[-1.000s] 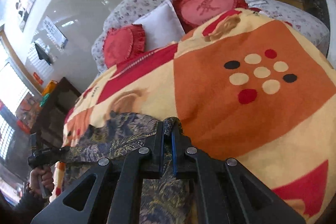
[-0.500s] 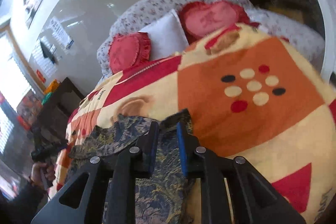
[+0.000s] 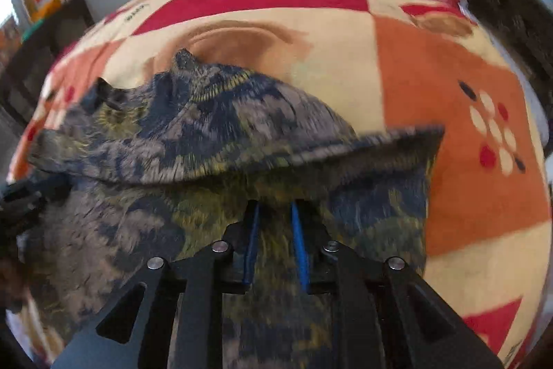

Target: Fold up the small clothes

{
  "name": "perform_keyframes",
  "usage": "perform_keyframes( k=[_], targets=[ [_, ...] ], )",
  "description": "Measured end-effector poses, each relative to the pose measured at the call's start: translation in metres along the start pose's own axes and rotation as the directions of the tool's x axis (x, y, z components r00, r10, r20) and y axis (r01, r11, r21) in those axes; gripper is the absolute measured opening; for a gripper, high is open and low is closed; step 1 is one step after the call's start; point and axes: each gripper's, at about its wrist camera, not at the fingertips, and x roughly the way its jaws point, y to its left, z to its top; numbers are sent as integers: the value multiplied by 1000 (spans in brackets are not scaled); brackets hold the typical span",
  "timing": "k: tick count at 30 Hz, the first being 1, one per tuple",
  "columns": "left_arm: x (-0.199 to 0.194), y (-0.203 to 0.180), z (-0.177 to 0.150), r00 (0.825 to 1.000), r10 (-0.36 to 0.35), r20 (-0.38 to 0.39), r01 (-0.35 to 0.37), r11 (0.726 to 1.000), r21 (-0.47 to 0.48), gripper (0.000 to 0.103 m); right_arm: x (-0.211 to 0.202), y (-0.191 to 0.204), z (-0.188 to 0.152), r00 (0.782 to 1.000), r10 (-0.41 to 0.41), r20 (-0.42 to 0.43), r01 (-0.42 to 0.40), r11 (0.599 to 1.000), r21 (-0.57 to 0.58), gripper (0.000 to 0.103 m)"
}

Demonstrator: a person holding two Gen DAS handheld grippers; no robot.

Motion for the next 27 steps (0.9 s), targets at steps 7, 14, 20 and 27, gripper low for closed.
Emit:
perform_keyframes(
  k=[7,14,20,27],
  targets=[
    [-51,53,40,973,72,221,-32,983,-182,32,-39,-28,29,974,99,202,-126,984,129,34],
    [-20,14,9,988,-34,152,43,997,-58,35,-41,-25,-7,965,52,256,-101,978,184,34],
    [18,-7,30,990,19,138,-11,998,-63,51,-5,-31,11,987,-25,158,-13,971,237,32],
    [27,16,15,967,27,254,-11,998,-64,71,24,-50,14,972,-48,232,-8,972,236,62]
  ],
)
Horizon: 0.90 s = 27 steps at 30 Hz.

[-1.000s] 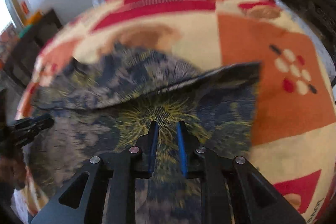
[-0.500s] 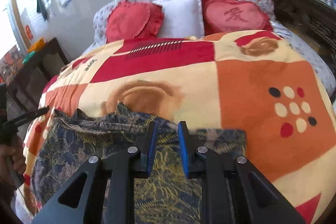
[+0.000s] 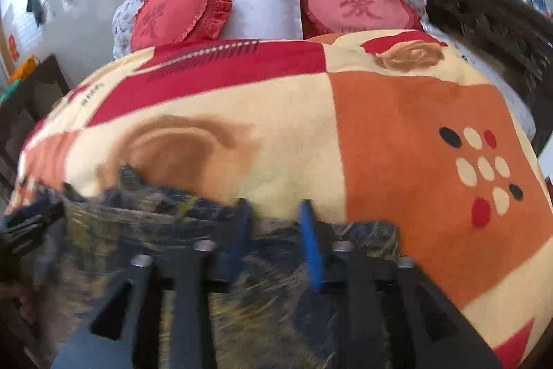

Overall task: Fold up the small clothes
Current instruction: 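Open both grippers to release the folded shirt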

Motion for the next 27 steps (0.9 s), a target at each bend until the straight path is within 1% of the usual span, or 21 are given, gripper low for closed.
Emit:
perform_keyframes(
  k=[1,2,4,7,8,9,10,11,13,14,15,16,18,20,21,22,23,24,25,26,27],
  targets=[
    [2,5,0,1000,-8,-8,8,1000,-16,71,2,-11,1,999,51,-1,-50,997,53,64],
    [4,6,1,1000,-10,-13,10,1000,-21,71,6,-21,1,996,94,-7,-93,991,95,68],
    [6,0,2,1000,16,-20,-15,1000,6,73,8,-29,1,990,142,-8,-140,981,131,70],
    [4,0,8,999,8,-44,-8,1000,17,74,7,-24,2,993,114,-10,-112,988,104,70],
    [-1,0,9,999,10,-49,-9,1000,24,72,6,-22,4,995,103,-17,-101,990,94,70],
    [-14,1,12,998,36,-44,-35,999,31,66,3,-19,8,996,87,-26,-85,993,81,70],
    [-34,6,11,999,41,-22,-41,999,11,63,-6,-15,13,998,63,-28,-61,996,64,68],
    [-46,8,10,1000,28,-4,-28,1000,-4,63,-22,-10,17,999,30,-10,-30,998,46,62],
    [-89,13,-6,998,-35,60,37,999,-30,63,-67,2,17,999,3,52,-4,1000,21,62],
    [-99,13,-16,996,-58,63,61,998,-35,63,-86,8,12,997,5,74,-7,1000,20,62],
    [-105,11,-26,995,-76,58,78,996,-31,63,-104,14,3,996,16,90,-18,1000,20,62],
    [-106,9,-36,995,-73,64,74,997,-18,63,-114,20,-5,995,30,92,-32,999,17,62],
    [-96,10,-51,998,-29,60,30,999,-17,63,-127,35,-34,995,58,84,-58,998,2,62],
    [-81,16,-58,1000,10,27,-9,999,-36,63,-126,47,-57,994,55,92,-54,998,-13,62],
    [-74,19,-64,998,47,30,-46,999,-19,56,-119,49,-64,994,57,97,-57,998,-4,62],
    [-67,21,-70,998,58,16,-58,998,9,54,-112,47,-66,994,54,95,-56,998,10,62],
    [-70,22,-71,999,43,23,-43,999,-5,54,-104,44,-66,994,42,98,-44,999,10,62],
    [-71,24,-72,999,38,36,-38,999,-6,54,-92,41,-68,994,-15,109,20,999,-37,62],
    [-70,26,-72,999,23,26,-23,1000,-4,54,-81,39,-71,993,-70,92,77,994,-80,62],
    [-70,30,-71,1000,6,27,-6,1000,-16,54,-64,30,-75,995,-95,27,97,991,-96,61],
    [-70,33,-71,1000,-12,27,12,999,-32,54,-59,21,-76,998,-55,-3,55,995,-78,59]
  ],
)
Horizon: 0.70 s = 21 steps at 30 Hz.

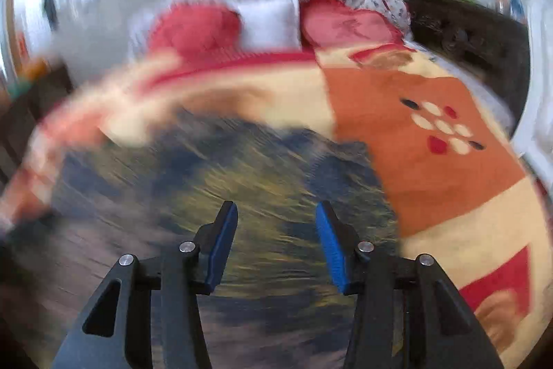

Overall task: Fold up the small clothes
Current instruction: 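Open both grippers to release the folded shirt, then position both open grippers over the folded shirt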

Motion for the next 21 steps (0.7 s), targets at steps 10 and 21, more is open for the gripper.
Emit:
perform_keyframes(
  k=[10,21],
  targets=[
    [8,8,2,999,-39,-22,37,998,-57,54,-2,-8,-5,997,2,71,4,996,-92,56],
    [-4,-16,12,996,28,-85,-22,997,72,74,-9,18,26,992,-55,-110,32,978,-207,70]
  ],
)
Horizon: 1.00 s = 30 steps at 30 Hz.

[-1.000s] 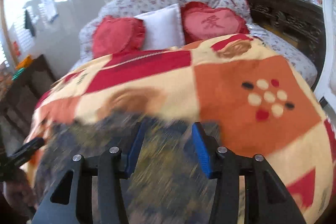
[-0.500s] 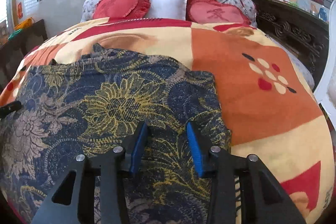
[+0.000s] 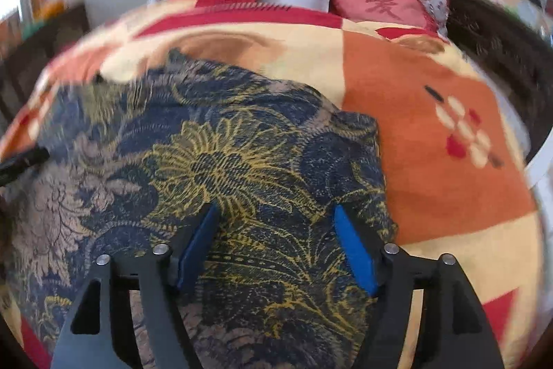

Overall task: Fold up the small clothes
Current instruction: 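Position both open grippers over the folded shirt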

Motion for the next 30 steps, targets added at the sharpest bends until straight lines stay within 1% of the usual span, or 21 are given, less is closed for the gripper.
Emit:
perform_keyframes(
  k=[1,2,3,5,6,8,9,10,11,13,14,15,16,17,19,23,30],
  targets=[
    [-11,-1,-2,1000,-5,18,6,1000,-8,74,-16,5,1,999,12,31,-12,1000,8,69],
    [-25,-3,-5,999,-23,41,24,1000,-15,74,-36,11,-1,995,44,87,-45,999,16,69],
    [-45,-6,-13,996,-46,70,48,999,-17,74,-56,19,-6,986,78,148,-81,997,16,69],
    [-70,-15,-31,993,-70,98,72,997,-22,74,-82,38,-18,964,133,229,-135,991,-3,69],
    [-75,-19,-39,993,-72,96,75,997,-23,74,-89,49,-26,959,158,235,-158,987,-19,69],
    [-74,-30,-58,997,-56,61,58,998,-32,74,-87,68,-34,960,187,208,-183,982,-38,69],
    [-68,-33,-65,999,-36,33,37,999,-39,74,-82,80,-40,965,182,188,-178,983,-39,69],
    [-56,-37,-74,1000,-11,-21,10,999,-51,74,-77,85,-44,968,182,173,-177,983,-45,69],
    [-49,-39,-82,999,16,-29,-17,999,-43,75,-72,91,-49,970,185,156,-179,983,-51,69],
    [-49,-50,-87,998,64,21,-65,998,9,76,-51,97,-59,982,163,96,-158,986,-52,69],
    [-49,-52,-89,997,79,27,-79,997,19,76,-36,99,-68,988,145,56,-142,989,-48,70],
    [-48,-55,-91,995,93,39,-94,995,23,78,-29,99,-79,987,147,63,-144,988,-50,71],
    [-47,-55,-92,994,101,43,-102,995,22,80,-31,98,-86,983,155,103,-151,987,-47,71],
    [-47,-54,-92,994,99,43,-99,995,14,80,-32,97,-86,981,162,110,-159,986,-39,72],
    [-46,-50,-92,995,86,42,-86,996,1,81,-31,96,-85,981,161,113,-159,987,-29,74],
    [-45,-49,-94,995,84,47,-83,997,-4,82,-29,102,-85,985,123,121,-118,992,-50,76],
    [-49,-47,-94,996,71,46,-71,997,-12,83,-28,100,-84,983,136,123,-132,990,-41,77]
  ],
)
